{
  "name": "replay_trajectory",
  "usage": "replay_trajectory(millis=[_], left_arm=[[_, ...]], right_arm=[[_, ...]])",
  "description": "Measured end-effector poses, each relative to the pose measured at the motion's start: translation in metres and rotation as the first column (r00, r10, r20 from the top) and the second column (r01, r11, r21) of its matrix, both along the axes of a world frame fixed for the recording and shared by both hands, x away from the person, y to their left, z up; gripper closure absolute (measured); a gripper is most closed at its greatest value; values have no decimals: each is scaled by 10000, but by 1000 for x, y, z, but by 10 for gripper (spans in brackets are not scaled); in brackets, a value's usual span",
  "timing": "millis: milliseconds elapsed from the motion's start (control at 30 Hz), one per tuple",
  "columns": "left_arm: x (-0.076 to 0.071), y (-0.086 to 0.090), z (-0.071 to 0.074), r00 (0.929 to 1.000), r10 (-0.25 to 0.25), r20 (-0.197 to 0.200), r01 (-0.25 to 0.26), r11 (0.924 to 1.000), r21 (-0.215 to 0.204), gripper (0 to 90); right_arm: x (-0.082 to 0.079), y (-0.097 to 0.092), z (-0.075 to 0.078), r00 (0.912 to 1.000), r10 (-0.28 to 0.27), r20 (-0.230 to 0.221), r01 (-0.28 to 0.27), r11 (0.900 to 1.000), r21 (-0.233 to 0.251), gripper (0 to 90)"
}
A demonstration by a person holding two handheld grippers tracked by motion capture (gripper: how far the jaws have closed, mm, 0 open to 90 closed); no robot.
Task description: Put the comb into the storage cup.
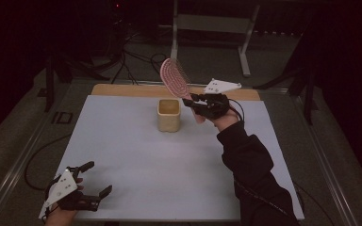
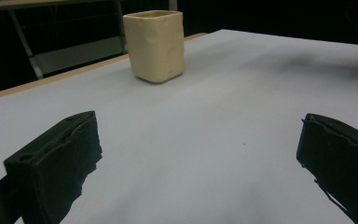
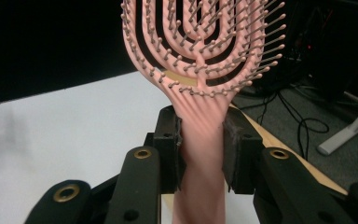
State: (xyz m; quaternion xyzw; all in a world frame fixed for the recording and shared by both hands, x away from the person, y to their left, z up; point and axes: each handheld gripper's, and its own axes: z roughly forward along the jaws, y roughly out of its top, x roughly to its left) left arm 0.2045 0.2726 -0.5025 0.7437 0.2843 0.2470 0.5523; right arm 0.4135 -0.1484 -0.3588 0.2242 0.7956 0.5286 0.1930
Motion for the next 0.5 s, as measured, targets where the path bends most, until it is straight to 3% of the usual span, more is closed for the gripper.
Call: replay_trajectory(millis=[500], left_arm=[[0,1,0,10000,0,-5,0,10000,-14,0]], right_arm=[[18,25,18,9993,105,363,-119,9991,395,709]])
